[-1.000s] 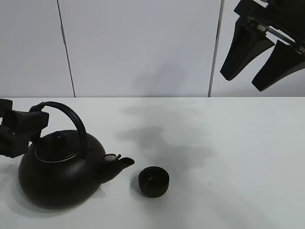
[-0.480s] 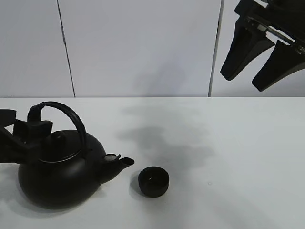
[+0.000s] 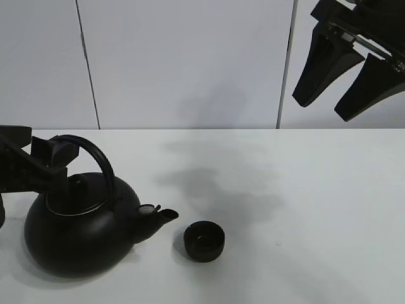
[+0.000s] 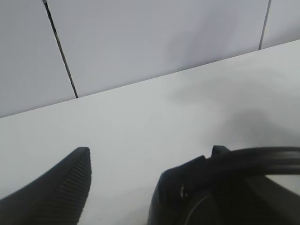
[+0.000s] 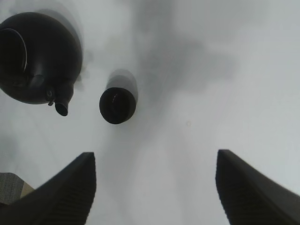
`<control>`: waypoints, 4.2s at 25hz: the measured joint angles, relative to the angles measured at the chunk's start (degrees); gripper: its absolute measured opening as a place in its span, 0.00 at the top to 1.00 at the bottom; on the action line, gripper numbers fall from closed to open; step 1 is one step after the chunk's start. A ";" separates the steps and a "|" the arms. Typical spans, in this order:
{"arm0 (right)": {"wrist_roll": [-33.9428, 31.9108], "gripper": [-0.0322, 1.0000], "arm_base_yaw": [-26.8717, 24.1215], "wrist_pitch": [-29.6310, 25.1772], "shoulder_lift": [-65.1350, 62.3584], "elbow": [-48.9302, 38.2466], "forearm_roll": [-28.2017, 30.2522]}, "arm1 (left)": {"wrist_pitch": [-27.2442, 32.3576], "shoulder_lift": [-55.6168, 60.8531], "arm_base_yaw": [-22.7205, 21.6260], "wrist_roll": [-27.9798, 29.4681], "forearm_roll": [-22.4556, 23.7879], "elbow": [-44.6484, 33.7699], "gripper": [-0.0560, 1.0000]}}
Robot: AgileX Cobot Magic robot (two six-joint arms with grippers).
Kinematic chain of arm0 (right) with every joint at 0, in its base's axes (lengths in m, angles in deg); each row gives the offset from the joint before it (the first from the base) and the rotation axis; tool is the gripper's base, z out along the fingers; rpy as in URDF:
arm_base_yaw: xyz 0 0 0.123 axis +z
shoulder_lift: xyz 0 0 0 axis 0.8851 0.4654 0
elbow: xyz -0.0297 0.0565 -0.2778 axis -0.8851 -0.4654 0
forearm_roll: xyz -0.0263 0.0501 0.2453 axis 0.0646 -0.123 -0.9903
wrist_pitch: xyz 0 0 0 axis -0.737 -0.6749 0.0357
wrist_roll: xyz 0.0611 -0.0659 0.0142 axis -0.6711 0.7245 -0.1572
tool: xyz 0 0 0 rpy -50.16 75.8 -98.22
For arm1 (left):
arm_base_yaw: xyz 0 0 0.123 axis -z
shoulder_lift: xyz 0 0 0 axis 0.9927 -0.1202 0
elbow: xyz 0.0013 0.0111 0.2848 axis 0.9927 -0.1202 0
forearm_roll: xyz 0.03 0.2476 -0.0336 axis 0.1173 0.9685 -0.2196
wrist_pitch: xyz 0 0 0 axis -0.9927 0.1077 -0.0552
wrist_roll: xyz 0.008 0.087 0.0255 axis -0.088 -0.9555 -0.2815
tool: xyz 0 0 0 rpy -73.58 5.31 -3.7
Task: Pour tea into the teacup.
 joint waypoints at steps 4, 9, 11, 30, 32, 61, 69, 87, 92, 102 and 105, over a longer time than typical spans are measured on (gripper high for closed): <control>0.00 0.49 0.00 0.00 0.00 0.00 0.00 | -0.38 -1.94 0.00 -0.17 0.00 0.00 0.46; 0.00 0.49 0.00 0.00 0.00 0.00 0.00 | -0.57 -4.95 0.00 0.20 0.07 0.00 0.47; 0.00 0.49 0.00 0.00 0.00 0.00 0.00 | -0.71 -5.12 0.00 0.40 0.07 0.00 0.49; 0.00 0.49 0.00 0.31 0.00 0.00 0.00 | 4.67 -0.72 -0.06 -0.16 1.78 -0.05 0.84; 0.00 0.49 0.00 0.49 0.00 0.00 0.00 | 4.92 -0.20 -0.06 -0.21 2.59 0.07 0.84; 0.00 0.49 0.00 1.65 0.00 0.00 0.00 | 10.85 0.17 0.00 10.23 0.71 10.27 0.84; 0.00 0.49 0.00 1.65 0.00 0.00 0.00 | 10.98 0.17 0.00 7.48 9.02 10.38 0.84; 0.00 0.49 0.00 1.65 0.00 0.00 -0.10 | 12.56 0.17 0.00 14.30 5.26 10.57 0.84; 0.00 0.49 0.00 1.65 0.00 0.00 -0.16 | 12.55 0.17 0.00 14.35 6.37 11.78 0.84; 0.00 0.49 0.00 1.76 0.00 0.00 -0.16 | 13.06 -0.90 0.00 6.39 10.31 12.63 0.84; 0.00 0.49 0.00 1.76 0.00 0.00 -0.16 | 13.57 -1.03 0.00 4.33 10.37 12.63 0.84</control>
